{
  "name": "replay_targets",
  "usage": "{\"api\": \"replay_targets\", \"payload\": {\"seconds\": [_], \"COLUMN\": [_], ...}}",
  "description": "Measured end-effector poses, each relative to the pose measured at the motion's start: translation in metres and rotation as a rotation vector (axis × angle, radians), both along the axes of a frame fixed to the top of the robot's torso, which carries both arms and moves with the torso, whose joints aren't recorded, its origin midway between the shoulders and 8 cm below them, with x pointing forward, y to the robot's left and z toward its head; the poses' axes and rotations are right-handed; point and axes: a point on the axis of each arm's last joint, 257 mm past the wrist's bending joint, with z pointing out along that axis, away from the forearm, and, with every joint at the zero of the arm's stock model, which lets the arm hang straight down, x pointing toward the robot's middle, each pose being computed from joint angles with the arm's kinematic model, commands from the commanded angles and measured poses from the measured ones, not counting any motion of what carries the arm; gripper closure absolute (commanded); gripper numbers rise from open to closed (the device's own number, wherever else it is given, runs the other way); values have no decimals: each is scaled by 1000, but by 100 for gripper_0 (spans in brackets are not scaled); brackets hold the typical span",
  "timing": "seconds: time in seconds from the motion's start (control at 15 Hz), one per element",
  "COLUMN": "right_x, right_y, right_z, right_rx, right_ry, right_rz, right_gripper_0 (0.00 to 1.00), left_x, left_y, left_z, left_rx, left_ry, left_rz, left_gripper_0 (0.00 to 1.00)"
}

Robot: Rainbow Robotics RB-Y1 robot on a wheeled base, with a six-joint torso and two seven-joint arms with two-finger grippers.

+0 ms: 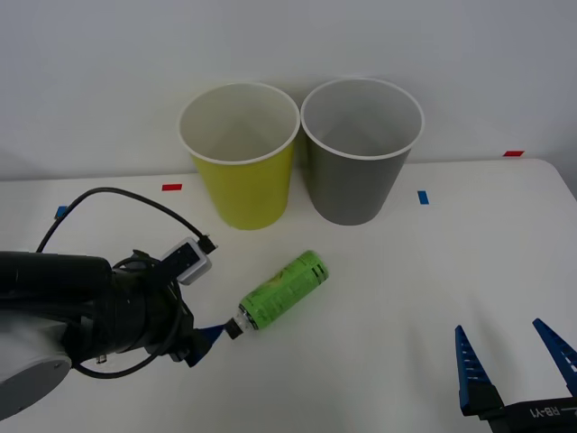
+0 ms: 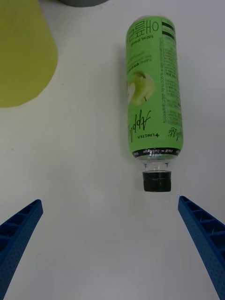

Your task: Put cans in the gray bin and PET bottles in the light green bin.

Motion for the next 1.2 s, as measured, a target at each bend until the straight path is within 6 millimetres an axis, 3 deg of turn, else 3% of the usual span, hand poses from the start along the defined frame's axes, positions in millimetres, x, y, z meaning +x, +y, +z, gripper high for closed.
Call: {"api": "replay_targets", "payload": {"seconds": [0.8, 1.0, 1.2], "right_x": [0, 0, 0], "right_y": [0, 0, 0], "right_z": [0, 0, 0], "right_rx": [0, 0, 0], "right_ry": [0, 0, 0], "right_rz": [0, 0, 0], "right_gripper_0": [0, 0, 0], "left_x": [7, 4, 14], "left_y": [-19, -42, -63], "left_z": [8, 4, 3], "left_rx": [-28, -48, -44], "left_ry": [-4, 10, 18], "left_rz": [38, 54, 52], "left_gripper_0": [0, 0, 0]}}
